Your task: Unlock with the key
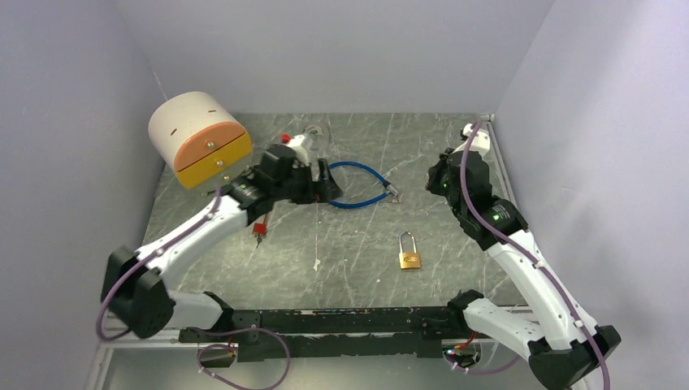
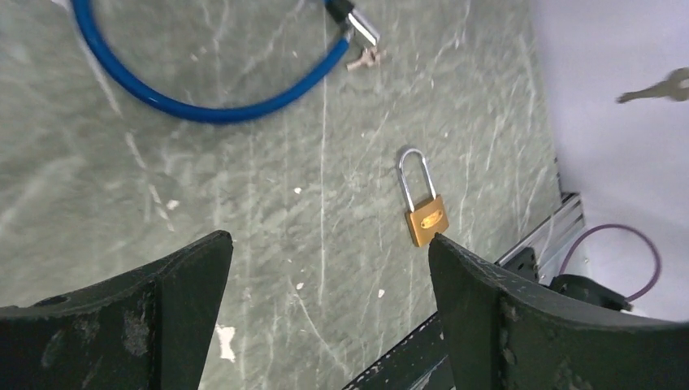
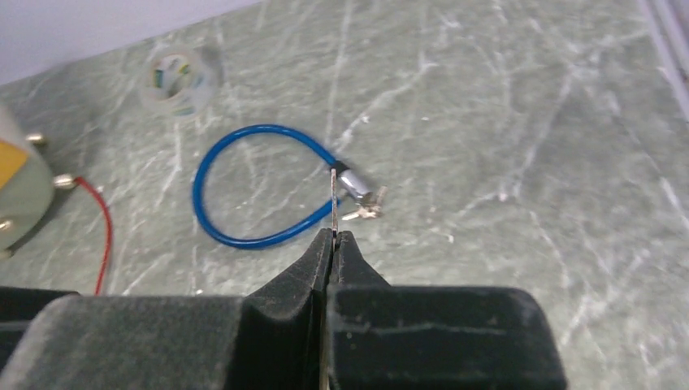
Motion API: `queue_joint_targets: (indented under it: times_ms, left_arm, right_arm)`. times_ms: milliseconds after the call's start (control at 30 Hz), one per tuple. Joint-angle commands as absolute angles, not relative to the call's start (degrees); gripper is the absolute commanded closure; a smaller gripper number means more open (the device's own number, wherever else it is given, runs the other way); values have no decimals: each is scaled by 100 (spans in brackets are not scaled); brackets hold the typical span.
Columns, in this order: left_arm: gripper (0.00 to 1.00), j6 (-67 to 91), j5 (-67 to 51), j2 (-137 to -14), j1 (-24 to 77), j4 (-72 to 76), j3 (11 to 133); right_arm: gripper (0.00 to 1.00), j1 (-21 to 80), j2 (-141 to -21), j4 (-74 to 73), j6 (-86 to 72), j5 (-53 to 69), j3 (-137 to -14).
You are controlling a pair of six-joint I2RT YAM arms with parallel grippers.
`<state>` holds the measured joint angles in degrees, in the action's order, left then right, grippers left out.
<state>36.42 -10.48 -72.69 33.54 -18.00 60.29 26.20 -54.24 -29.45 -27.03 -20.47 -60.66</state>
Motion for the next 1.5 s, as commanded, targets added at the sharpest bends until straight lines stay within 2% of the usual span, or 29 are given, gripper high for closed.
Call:
queue_joint_targets:
  times_ms: [0, 200, 533, 1000, 1167, 1300, 1467]
  left_arm:
    - [6, 4082, -469, -8040, 4181, -1812, 6503]
    - [6, 4320, 496, -9302, 5337, -2010, 7096]
    - [6, 5425, 1312, -11097, 6483, -2457, 8441]
    - [6, 5687, 1811, -12806, 6875, -3986, 10760]
    - [6, 5836, 1695, -13210, 6976, -4289, 11096]
    - [14, 5684, 1238, -13435, 7028, -4142, 11166]
    - [19, 5619, 1417, -13678, 7058, -4736, 11527]
  right_arm:
    - [100, 2597, -5176, -3853, -2936, -3097, -6442]
    - [100, 2600, -4873, -4093, -2722, -3350, -6640]
    - [100, 2587, -3912, -4495, -2778, -3996, -6105]
    - [100, 2593, -3592, -4505, -2696, -4022, -5805]
    - [100, 2593, -3499, -4558, -2660, -4107, -5702]
    - [100, 2590, -3338, -4507, -2527, -4050, -5567]
    - [100, 2593, -3226, -4338, -2406, -3875, -5445]
